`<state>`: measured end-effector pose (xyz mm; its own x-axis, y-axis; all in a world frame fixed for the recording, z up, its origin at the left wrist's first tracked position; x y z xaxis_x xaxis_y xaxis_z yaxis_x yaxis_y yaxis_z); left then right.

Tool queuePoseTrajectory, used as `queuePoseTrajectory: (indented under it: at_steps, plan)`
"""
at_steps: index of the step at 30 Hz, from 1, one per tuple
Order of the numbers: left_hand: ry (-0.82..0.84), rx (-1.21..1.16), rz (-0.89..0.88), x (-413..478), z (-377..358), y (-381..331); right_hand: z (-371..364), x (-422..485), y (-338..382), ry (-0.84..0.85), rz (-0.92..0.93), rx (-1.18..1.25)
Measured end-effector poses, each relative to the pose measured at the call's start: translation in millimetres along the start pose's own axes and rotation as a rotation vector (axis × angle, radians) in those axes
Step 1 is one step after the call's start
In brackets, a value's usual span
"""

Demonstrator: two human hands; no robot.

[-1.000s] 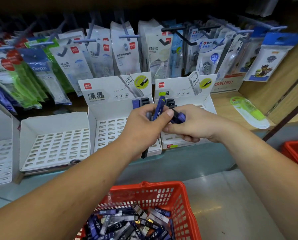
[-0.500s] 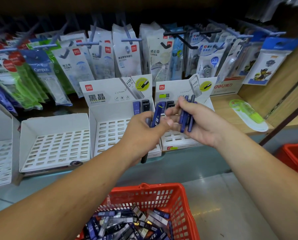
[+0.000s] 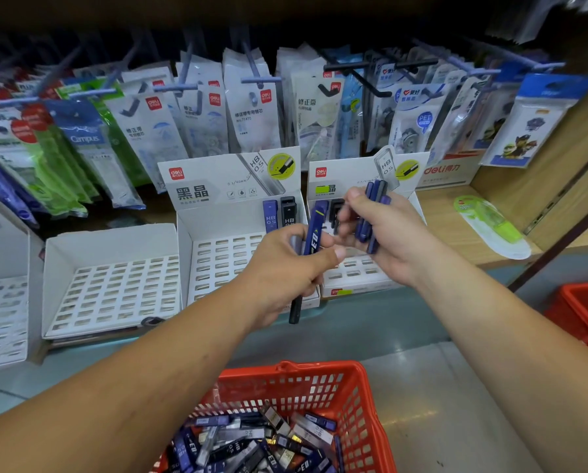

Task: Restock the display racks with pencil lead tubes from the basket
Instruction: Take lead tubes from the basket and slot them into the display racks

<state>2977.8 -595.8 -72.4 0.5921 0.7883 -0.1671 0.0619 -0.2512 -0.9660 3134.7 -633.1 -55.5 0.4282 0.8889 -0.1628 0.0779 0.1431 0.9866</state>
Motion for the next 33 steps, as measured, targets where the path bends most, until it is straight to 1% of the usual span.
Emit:
queuePoseTrajectory:
  at_steps: [1,2,5,7,9,11,14,17,20,23,25,29,33]
  plan:
    - [0.029,-0.004,0.022,0,0,0,5,0,1,-0.01,0.032,-0.069]
    - [0.054,-0.01,0.034,-1,-1,0,8,-1,2,0.017,0.057,-0.127]
    - [0.11,-0.018,0.045,-1,-3,-2,9,-8,4,0.152,0.104,-0.313]
    - [0.125,-0.011,0.05,-1,-5,-2,7,-12,4,0.223,0.111,-0.367]
    - [0.101,0.005,0.064,-1,-5,-1,9,-11,3,0.21,0.093,-0.341]
    - [0.054,0.001,0.085,-2,-3,-2,15,-7,1,0.138,0.065,-0.267]
    - [-0.005,-0.142,0.151,0,4,-4,26,-2,-1,0.055,0.055,-0.239]
    - [-0.032,-0.252,0.158,1,10,-11,26,-3,-3,0.032,0.045,-0.255]
    - [-0.046,-0.299,0.167,-1,12,-15,20,-5,-4,0.023,0.034,-0.269]
    - [-0.026,-0.33,0.195,-2,10,-15,13,-10,-3,0.043,0.012,-0.281]
    - [-0.016,-0.359,0.2,-1,9,-16,7,-14,-1,0.1,0.003,-0.298]
    - [-0.102,-0.33,0.157,3,17,-18,3,-18,-1,0.197,-0.001,-0.398]
    - [-0.125,-0.325,0.113,5,20,-23,3,-20,-1,0.248,0.039,-0.474]
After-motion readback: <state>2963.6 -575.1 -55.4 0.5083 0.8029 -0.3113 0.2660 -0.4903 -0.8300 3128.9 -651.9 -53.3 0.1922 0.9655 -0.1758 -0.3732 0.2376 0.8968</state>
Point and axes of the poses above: each hand's wrist, its own x-axis towards the middle knuckle, its own z-axis out of the back of the hand, y = z × x, the point moved 3 cm from there along x, towards the middle knuckle, and after that the axes turned 13 degrees about -x, right-handed, at the moved point
